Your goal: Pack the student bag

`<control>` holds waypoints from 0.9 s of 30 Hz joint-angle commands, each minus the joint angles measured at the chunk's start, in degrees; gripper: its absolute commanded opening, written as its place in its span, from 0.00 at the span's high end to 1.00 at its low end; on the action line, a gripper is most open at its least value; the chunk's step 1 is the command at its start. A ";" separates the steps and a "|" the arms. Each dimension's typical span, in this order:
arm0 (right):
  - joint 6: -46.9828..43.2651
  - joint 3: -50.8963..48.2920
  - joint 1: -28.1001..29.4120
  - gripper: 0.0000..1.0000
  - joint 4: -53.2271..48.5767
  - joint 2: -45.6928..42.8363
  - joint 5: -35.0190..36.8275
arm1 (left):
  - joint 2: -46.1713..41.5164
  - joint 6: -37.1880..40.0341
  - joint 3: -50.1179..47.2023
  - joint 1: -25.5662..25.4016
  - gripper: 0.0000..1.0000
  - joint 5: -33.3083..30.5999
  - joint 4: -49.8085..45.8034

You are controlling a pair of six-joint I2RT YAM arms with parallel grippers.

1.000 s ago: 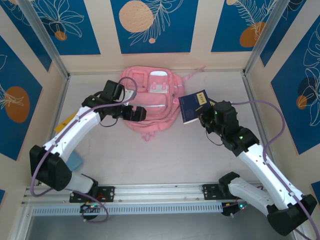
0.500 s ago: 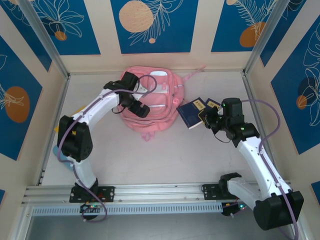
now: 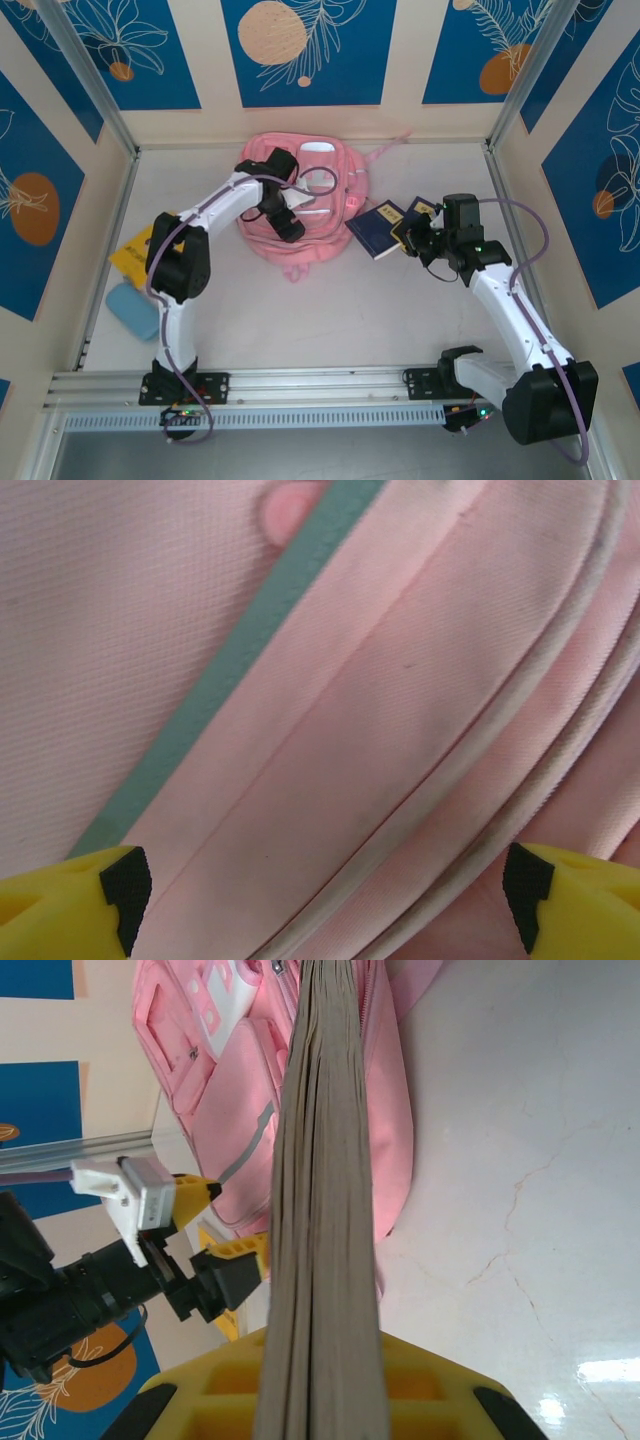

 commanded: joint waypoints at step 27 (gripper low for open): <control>1.98 -0.03 -0.33 1.00 1.01 -0.11 0.56 | 4.65 6.84 8.26 -2.01 0.63 -7.93 7.19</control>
